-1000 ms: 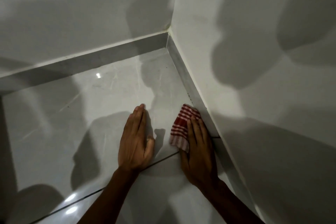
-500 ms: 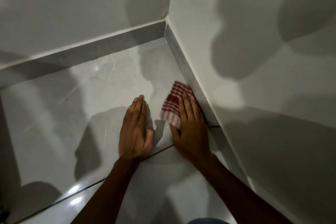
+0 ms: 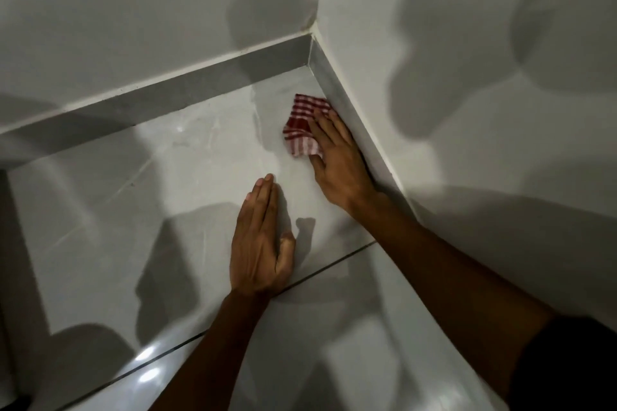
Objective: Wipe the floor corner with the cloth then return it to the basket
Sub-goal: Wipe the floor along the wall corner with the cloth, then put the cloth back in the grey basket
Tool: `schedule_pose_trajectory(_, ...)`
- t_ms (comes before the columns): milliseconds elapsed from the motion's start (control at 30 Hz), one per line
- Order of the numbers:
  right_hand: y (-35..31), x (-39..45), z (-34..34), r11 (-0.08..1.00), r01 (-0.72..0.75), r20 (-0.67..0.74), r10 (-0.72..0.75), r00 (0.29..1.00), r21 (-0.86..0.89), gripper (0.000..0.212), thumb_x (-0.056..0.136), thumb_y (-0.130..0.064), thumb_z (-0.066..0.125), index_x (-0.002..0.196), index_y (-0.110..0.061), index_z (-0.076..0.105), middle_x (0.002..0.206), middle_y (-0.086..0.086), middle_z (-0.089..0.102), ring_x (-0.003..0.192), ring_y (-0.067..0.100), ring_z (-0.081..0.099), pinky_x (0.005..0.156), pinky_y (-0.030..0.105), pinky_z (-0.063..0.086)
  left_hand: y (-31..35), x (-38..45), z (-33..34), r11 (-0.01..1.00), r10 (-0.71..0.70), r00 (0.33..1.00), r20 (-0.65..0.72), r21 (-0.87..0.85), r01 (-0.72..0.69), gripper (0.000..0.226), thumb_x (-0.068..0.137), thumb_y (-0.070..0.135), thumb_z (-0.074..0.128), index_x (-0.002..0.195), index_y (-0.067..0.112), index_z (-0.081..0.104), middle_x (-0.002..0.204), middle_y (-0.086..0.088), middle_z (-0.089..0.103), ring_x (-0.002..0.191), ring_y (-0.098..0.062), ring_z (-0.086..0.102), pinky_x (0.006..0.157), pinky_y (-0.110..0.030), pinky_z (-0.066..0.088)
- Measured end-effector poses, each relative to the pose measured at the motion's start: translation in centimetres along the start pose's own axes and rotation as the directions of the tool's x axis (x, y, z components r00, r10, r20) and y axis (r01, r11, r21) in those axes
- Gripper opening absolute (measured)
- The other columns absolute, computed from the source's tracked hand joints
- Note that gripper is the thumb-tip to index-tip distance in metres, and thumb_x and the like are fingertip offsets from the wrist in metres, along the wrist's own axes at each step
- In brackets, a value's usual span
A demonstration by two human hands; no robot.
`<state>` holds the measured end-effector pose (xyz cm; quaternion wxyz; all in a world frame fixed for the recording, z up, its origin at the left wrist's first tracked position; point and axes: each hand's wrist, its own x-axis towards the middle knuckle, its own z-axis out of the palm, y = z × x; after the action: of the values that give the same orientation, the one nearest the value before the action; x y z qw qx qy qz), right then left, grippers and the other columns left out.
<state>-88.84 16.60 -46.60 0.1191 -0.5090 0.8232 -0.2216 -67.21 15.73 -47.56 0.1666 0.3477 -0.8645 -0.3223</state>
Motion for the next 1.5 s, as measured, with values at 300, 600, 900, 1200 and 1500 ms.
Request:
schedule_pose_trajectory(300, 0.0, -7.9, 0.1, 0.982, -0.069, -0.199, 0.105, 0.974, 0.177, 0.042, 0.109, -0.006, 0.055, 0.15, -0.003, 0.058, 0.163, 0.01, 0.053, 0.157, 0.019, 0.044, 0.134, 0.043, 0.034, 0.3, 0.2, -0.7, 1.0, -0.025, 0.998, 0.052, -0.003, 0.025, 0.085, 0.089, 0.031, 0.041, 0.166, -0.003, 0.031, 0.178, -0.016, 0.029, 0.168, -0.03, 0.024, 0.137, -0.051, 0.023)
schedule_pose_trajectory(600, -4.7, -18.7, -3.8, 0.663, -0.504, 0.18, 0.496, 0.849, 0.554, 0.036, 0.113, -0.015, 0.053, 0.147, -0.006, 0.059, 0.127, 0.003, 0.077, 0.111, 0.017, 0.074, 0.097, 0.036, 0.061, 2.1, -2.5, -6.2, 0.966, -0.171, 0.939, 0.297, -0.138, 0.22, 0.088, 0.093, 0.047, 0.028, 0.168, 0.002, 0.028, 0.18, -0.011, 0.024, 0.169, -0.026, 0.019, 0.139, -0.053, 0.014)
schedule_pose_trajectory(900, -15.5, -20.5, -17.9, -0.531, -0.539, 0.756, 0.446, 0.478, 0.654, 0.042, 0.114, -0.039, 0.048, 0.143, -0.017, 0.069, 0.139, 0.013, 0.076, 0.119, 0.03, 0.079, 0.089, 0.043, 0.068, 14.7, -9.3, -21.0, 0.852, -0.425, 0.866, 0.265, -0.208, 0.481, 0.071, 0.1, 0.03, 0.035, 0.169, 0.014, 0.033, 0.182, 0.001, 0.023, 0.17, -0.014, 0.013, 0.139, -0.038, 0.015)
schedule_pose_trajectory(1200, -29.1, -17.6, -31.4, -0.462, -0.625, 0.777, 0.34, 0.53, 0.629, 0.066, 0.109, -0.053, 0.05, 0.161, -0.011, 0.047, 0.156, 0.017, 0.063, 0.143, 0.034, 0.062, 0.104, 0.044, 0.06, 24.4, -10.3, -36.4, 0.861, -0.412, 0.898, 0.153, -0.256, 0.439, 0.077, 0.1, 0.043, 0.028, 0.171, 0.015, 0.026, 0.181, 0.0, 0.02, 0.168, -0.012, 0.012, 0.136, -0.032, 0.012)
schedule_pose_trajectory(1500, -46.8, -14.7, -37.0, -0.401, -0.64, 0.754, 0.301, 0.584, 0.655, 0.051, 0.113, -0.037, 0.048, 0.159, -0.015, 0.051, 0.157, 0.014, 0.063, 0.143, 0.031, 0.061, 0.111, 0.045, 0.051, 24.8, -14.9, -52.0, 0.884, -0.425, 0.904, -0.043, -0.235, 0.404, 0.079, 0.098, 0.041, 0.033, 0.171, 0.012, 0.024, 0.183, -0.004, 0.015, 0.171, -0.018, 0.01, 0.14, -0.049, 0.015)
